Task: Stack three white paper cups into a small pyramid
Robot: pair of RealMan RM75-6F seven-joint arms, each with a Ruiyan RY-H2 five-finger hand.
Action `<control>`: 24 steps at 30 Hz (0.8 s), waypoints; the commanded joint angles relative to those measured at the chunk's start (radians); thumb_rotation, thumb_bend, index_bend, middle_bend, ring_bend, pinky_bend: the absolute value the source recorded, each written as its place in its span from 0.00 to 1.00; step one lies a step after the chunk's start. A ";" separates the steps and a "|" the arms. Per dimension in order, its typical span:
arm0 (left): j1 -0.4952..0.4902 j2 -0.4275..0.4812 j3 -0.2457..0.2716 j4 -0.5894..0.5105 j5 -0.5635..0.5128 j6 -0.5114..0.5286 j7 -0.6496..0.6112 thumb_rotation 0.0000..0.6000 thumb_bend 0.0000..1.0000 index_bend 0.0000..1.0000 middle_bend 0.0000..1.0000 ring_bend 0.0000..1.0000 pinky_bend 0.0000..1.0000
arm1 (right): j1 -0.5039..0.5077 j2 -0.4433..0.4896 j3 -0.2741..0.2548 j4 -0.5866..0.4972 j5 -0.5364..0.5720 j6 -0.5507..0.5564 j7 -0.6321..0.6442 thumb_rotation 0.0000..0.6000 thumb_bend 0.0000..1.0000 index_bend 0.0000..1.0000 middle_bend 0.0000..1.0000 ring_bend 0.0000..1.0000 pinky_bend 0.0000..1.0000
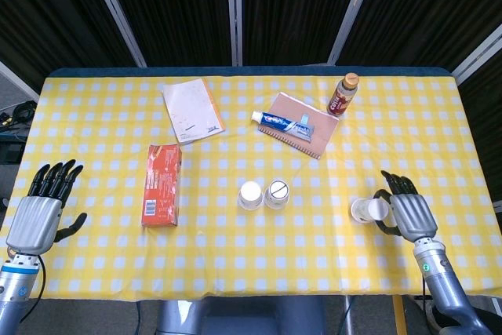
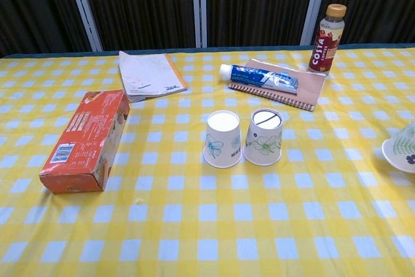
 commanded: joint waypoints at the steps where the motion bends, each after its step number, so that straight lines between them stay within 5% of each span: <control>1: 0.003 0.003 -0.006 0.001 0.001 -0.005 -0.006 1.00 0.31 0.00 0.00 0.00 0.00 | 0.025 0.056 0.034 -0.144 -0.040 0.043 -0.067 1.00 0.24 0.48 0.03 0.00 0.00; 12: 0.011 0.014 -0.019 0.003 0.011 -0.021 -0.036 1.00 0.31 0.00 0.00 0.00 0.00 | 0.114 0.103 0.101 -0.393 0.017 0.009 -0.239 1.00 0.24 0.48 0.03 0.00 0.00; 24: 0.018 0.028 -0.018 0.010 0.041 -0.035 -0.087 1.00 0.30 0.00 0.00 0.00 0.00 | 0.337 -0.090 0.205 -0.434 0.263 -0.036 -0.519 1.00 0.24 0.47 0.03 0.00 0.00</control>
